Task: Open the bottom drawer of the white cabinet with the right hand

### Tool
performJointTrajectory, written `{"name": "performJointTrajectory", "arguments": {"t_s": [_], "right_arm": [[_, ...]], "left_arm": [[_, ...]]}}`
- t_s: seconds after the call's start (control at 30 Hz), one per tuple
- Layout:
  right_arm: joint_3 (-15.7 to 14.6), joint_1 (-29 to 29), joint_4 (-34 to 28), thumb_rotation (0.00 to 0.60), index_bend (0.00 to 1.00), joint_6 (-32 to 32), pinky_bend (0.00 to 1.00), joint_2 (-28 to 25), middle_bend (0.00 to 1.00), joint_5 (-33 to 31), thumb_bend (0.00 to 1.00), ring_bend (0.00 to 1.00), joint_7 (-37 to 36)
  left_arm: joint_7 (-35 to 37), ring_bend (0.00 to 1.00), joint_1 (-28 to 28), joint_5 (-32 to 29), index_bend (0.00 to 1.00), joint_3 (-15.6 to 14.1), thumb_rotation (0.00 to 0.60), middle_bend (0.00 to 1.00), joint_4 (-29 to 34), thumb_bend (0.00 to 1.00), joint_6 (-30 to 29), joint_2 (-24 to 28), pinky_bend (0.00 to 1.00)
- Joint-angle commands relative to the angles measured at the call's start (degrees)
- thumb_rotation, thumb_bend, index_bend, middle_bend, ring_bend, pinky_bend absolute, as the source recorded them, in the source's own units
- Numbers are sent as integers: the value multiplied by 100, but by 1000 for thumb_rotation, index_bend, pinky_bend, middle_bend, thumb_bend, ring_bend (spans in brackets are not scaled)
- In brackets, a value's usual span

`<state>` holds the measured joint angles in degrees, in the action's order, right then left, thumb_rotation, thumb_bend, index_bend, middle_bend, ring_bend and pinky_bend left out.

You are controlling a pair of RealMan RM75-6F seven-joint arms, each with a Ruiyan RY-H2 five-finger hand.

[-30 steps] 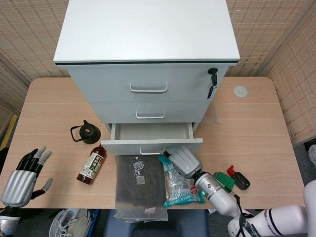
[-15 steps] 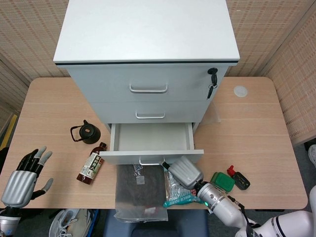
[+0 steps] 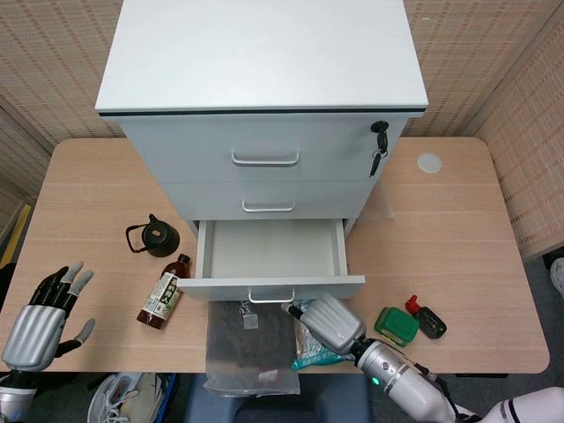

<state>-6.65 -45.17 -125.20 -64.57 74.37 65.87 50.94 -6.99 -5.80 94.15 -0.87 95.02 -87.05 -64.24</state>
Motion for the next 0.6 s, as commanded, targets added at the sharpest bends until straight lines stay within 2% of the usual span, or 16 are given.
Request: {"name": "performJointTrajectory", "arguments": {"t_s": [0.03, 0.2, 0.33, 0.47, 0.6], "right_arm": [[-138, 312, -99, 600, 194, -364, 1000, -237, 991, 745, 435, 1000, -228], [-438, 878, -194, 600, 194, -1012, 1000, -905, 962, 1684, 435, 1000, -801], [-661, 1477, -38, 600, 194, -1755, 1000, -1514, 935, 2381, 435, 979, -1381], [-780, 2099, 342, 600, 194, -2514, 959, -1976, 893, 2681, 435, 921, -2061], [-751, 2658, 931, 600, 194, -3072, 888, -2185, 808, 2551, 432, 827, -2794]], "left_arm": [[14, 31, 12, 4, 92, 4, 600, 2, 4, 325, -29, 18, 112], [71, 31, 36, -32, 91, 18, 600, 2, -21, 324, -62, 56, 112], [132, 31, 54, -68, 91, 25, 600, 2, -61, 324, -74, 59, 112], [179, 31, 62, -94, 92, 34, 600, 2, -102, 325, -77, 55, 112], [191, 31, 65, -116, 91, 47, 600, 2, -120, 325, -78, 47, 112]]}}
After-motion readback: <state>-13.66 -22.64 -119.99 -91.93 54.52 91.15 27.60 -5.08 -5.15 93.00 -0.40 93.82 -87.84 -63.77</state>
